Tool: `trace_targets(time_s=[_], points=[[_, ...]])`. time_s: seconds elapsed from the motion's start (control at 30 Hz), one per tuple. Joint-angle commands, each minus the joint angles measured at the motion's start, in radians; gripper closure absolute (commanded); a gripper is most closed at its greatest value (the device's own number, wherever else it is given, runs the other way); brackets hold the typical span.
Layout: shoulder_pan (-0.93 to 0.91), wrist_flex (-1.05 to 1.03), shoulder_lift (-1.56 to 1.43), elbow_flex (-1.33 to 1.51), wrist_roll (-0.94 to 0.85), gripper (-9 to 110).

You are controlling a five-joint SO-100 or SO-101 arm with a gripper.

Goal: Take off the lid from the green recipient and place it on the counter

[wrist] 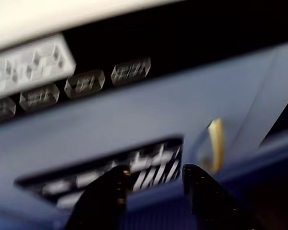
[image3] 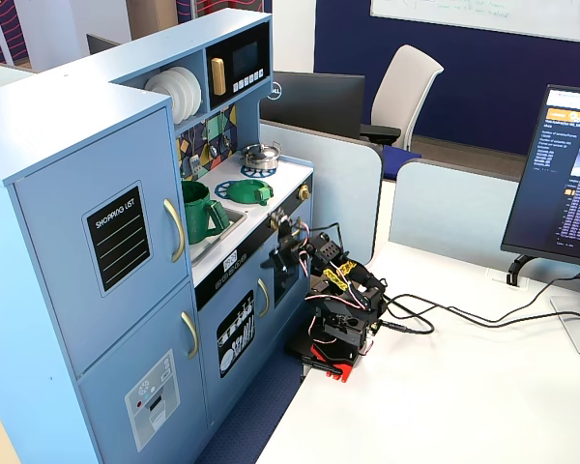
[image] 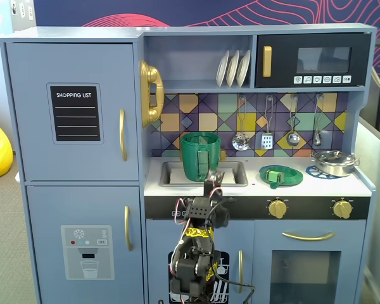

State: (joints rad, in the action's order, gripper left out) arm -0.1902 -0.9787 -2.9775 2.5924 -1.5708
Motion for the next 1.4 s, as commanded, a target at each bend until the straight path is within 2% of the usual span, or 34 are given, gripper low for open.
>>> trace_targets(time_s=[0.0, 0.13, 0.27, 0.53, 0.73, 1.03, 1.17, 1.27, 1.37], points=[[0.091, -0.046, -0.051, 0.081, -0.048, 101], [0.112, -0.110, -0.110, 0.195, -0.060, 101], [0.121, -0.207, -0.190, 0.281, 0.003, 101], [0.137, -0.319, -0.199, 0.402, 0.049, 101], [0.181, -0.411, -0.201, 0.403, 0.058, 101], [0.216, -0.531, -0.201, 0.405, -0.081, 101], [0.216, -0.540, -0.201, 0.405, -0.040, 101], [0.218, -0.552, -0.201, 0.405, 0.061, 101], [0.219, -0.552, -0.201, 0.405, 0.060, 101]])
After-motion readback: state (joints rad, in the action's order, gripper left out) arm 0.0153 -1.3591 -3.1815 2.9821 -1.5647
